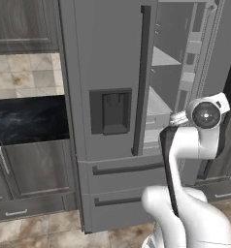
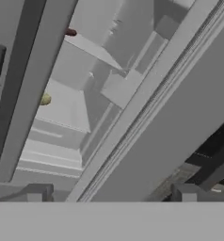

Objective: Retrieve the sausage and cheese from the fridge and place them on the cutting board on the counter.

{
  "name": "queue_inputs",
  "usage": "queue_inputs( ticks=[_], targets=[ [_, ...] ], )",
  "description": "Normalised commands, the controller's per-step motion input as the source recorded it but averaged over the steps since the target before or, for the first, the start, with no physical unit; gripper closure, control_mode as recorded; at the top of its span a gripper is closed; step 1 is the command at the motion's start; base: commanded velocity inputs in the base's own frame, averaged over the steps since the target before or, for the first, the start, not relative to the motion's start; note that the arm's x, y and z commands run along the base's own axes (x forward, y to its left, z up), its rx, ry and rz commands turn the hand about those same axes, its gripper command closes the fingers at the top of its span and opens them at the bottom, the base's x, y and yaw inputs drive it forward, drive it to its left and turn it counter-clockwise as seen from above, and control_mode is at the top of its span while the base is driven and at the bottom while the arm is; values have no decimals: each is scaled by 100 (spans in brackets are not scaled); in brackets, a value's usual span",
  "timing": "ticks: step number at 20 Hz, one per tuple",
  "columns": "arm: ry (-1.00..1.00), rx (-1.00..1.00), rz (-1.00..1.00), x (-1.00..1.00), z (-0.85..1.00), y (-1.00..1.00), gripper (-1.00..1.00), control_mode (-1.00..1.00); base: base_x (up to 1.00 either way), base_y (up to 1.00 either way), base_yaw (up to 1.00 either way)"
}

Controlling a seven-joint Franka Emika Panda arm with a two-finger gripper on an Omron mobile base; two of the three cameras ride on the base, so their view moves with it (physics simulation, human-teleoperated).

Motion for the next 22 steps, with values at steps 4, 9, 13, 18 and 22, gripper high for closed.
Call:
queue_inputs(
  ticks=[4,9,13,18,22],
  targets=[
    [20,-33,-39,100,-12,62,-100,-100,0,0,0],
    [7,-29,-37,85,0,26,-100,-100,0,0,0],
    [-1,-31,-34,43,14,1,-100,-100,0,0,0],
    [-2,-23,-21,6,38,-21,-100,-100,0,0,0],
    [-2,-9,-9,-27,40,-69,-100,-100,0,0,0]
  ],
)
